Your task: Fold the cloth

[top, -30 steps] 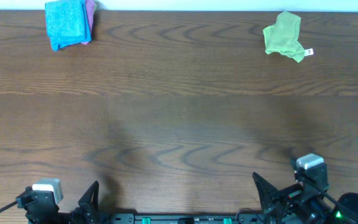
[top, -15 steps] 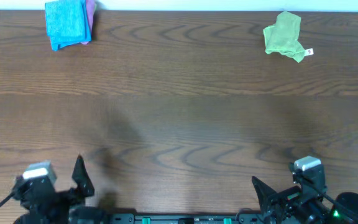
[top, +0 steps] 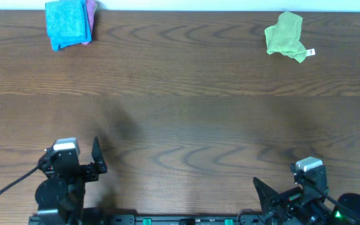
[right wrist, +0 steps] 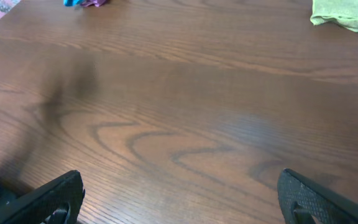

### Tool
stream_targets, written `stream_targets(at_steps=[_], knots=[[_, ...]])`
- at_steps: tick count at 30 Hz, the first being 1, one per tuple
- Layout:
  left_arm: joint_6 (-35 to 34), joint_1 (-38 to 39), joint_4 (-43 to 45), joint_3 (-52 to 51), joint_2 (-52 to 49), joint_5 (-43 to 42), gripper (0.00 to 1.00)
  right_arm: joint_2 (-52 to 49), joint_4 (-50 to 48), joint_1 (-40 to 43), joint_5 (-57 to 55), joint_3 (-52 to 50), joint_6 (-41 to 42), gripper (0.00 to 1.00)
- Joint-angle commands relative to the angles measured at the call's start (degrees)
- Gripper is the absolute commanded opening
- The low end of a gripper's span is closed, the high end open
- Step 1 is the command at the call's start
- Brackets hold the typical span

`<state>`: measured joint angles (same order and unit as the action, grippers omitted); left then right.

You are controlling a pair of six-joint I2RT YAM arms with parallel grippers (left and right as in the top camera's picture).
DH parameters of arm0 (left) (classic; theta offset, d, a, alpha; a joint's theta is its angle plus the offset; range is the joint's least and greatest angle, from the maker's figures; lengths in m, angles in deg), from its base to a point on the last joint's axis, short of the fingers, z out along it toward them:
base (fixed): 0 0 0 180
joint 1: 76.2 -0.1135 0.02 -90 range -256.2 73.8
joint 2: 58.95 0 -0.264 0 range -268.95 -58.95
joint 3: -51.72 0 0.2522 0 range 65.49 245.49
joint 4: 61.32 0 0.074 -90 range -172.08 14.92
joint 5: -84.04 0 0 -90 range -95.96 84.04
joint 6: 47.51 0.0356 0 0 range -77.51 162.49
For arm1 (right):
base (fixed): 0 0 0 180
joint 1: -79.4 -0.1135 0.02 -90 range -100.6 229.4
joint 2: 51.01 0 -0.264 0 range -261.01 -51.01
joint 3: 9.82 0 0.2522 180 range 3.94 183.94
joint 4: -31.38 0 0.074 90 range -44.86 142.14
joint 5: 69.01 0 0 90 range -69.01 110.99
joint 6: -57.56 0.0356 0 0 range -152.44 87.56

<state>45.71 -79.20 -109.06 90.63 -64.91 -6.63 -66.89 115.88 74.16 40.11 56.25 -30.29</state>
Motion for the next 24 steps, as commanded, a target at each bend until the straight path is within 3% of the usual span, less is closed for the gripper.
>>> stream_targets(at_steps=[1, 24], knots=[[0.9, -0.4, 1.7, -3.2, 2.5, -2.0, 0.95, 0.0, 0.0, -0.4, 0.4, -0.2, 0.5, 0.99], [0.7, -0.4, 2.5, -13.0, 5.7, -3.5, 0.95, 0.0, 0.0, -0.4, 0.4, -0.2, 0.5, 0.99]])
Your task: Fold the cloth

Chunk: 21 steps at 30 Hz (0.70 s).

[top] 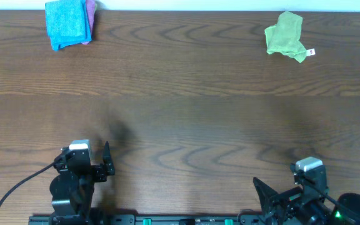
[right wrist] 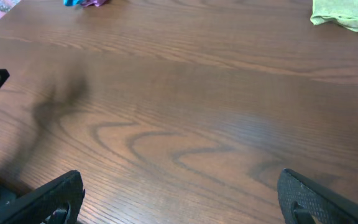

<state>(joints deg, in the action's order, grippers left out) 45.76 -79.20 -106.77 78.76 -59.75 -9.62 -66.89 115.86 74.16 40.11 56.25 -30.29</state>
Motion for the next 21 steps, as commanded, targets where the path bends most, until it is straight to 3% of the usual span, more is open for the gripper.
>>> stream_targets(at_steps=[1, 21], knots=[[0.6, -0.4, 0.2, -1.6, 0.6, -0.5, 0.95, 0.0, 0.0, -0.4, 0.4, -0.2, 0.5, 0.99], [0.6, -0.3, -1.4, -4.6, 0.6, -1.9, 0.95, 0.0, 0.0, -0.4, 0.4, -0.2, 0.5, 0.99]])
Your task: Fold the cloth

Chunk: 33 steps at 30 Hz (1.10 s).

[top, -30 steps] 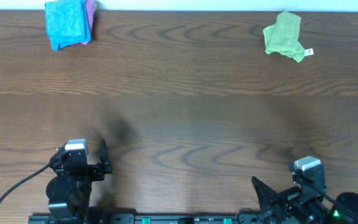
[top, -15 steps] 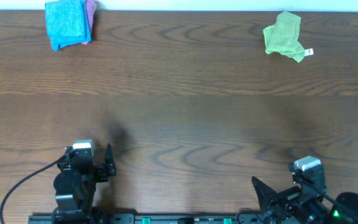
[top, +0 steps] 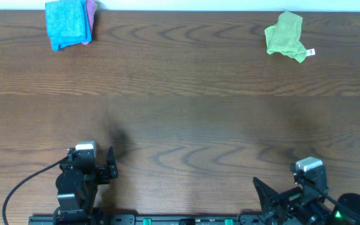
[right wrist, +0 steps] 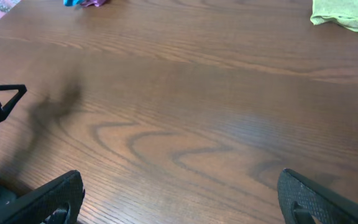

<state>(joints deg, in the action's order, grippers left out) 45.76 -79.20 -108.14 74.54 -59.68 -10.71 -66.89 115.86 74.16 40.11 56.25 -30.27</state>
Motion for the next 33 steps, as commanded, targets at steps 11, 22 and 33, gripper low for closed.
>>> stream_targets(at_steps=[11, 22, 33], knots=[[0.6, -0.3, 0.0, -0.3, 0.5, -0.8, 0.95, 0.0, -1.4, -0.4, -4.9, -0.2, -5.7, 0.99], [0.6, -0.3, 0.0, -0.3, 0.5, -0.8, 0.95, 9.2, -10.8, 1.2, -13.6, -11.3, -25.2, 0.99], [0.6, -0.3, 0.0, -0.3, 0.5, -0.9, 0.95, 15.6, -20.9, 1.0, -11.5, -31.1, -25.4, 0.99]])
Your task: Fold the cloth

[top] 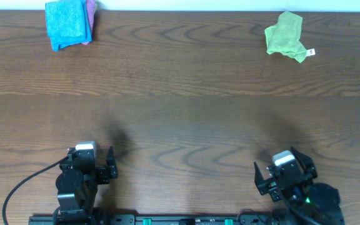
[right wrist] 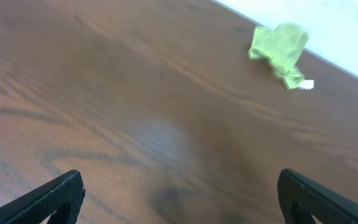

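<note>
A crumpled green cloth [top: 285, 36] with a small white tag lies at the table's far right; the right wrist view shows it ahead, the green cloth [right wrist: 278, 46] lying right of centre. My right gripper [top: 275, 159] is open near the front edge, far from the cloth, with nothing between its wide-apart jaws; the wrist view of my right gripper [right wrist: 179, 186] is blurred. My left gripper [top: 109, 165] sits at the front left, and its jaw gap cannot be made out.
A folded blue cloth [top: 67, 24] lies at the far left corner on a purple cloth [top: 91, 12]. The brown wooden table [top: 180, 112] runs between the cloths and the arms. A white wall borders the far edge.
My right arm has shifted left and turned, so its camera now looks toward the green cloth. Its jaws stay open. The left arm has not moved.
At first my left arm stood at the front left with its gripper pointing away from me. It then shifted rightward in two steps and settled. The right arm stayed parked at the front right until now, when it has swung toward the green cloth.
</note>
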### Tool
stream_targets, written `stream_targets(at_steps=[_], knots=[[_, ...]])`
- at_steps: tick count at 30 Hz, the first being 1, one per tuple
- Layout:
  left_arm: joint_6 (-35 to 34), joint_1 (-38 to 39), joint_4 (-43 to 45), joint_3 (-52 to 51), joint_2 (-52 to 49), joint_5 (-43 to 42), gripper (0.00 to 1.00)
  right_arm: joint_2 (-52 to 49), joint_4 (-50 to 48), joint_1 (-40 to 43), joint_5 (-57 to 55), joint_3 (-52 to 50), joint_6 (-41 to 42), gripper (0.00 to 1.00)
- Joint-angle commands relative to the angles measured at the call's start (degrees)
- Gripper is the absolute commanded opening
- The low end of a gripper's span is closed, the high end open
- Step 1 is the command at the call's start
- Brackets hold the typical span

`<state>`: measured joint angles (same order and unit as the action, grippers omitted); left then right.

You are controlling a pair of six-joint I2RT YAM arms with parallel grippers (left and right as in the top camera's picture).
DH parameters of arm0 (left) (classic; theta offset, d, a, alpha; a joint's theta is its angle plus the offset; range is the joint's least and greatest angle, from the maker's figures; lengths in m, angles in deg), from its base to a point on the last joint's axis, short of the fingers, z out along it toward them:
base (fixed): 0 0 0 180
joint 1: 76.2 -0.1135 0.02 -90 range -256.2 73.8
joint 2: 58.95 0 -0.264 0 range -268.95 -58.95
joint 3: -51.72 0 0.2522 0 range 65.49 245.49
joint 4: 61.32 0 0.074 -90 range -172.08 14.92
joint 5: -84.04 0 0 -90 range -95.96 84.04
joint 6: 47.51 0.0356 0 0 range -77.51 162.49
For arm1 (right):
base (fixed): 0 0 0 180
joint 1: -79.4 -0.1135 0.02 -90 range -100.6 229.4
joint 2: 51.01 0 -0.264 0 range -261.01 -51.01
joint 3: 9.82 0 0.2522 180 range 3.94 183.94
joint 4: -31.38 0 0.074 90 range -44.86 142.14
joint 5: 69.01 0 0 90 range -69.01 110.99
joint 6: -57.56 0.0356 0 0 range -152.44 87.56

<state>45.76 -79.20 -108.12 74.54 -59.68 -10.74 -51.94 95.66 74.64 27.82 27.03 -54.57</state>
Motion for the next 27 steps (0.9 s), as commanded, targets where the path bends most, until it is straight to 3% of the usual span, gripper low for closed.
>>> stream_targets(at_steps=[1, 11, 27], knots=[[0.6, -0.3, -0.1, -0.3, 0.5, -0.8, 0.95, 0.6, -1.5, 0.5, 1.0, -3.4, -1.1, 0.99], [0.6, -0.3, -0.1, -0.3, 0.5, -0.8, 0.95, 0.6, -6.5, 0.5, 1.1, -13.2, -1.0, 0.99], [0.6, -0.3, -0.1, -0.3, 0.5, -0.8, 0.95, 0.6, -7.0, 0.5, 1.1, -13.6, -1.1, 0.99]])
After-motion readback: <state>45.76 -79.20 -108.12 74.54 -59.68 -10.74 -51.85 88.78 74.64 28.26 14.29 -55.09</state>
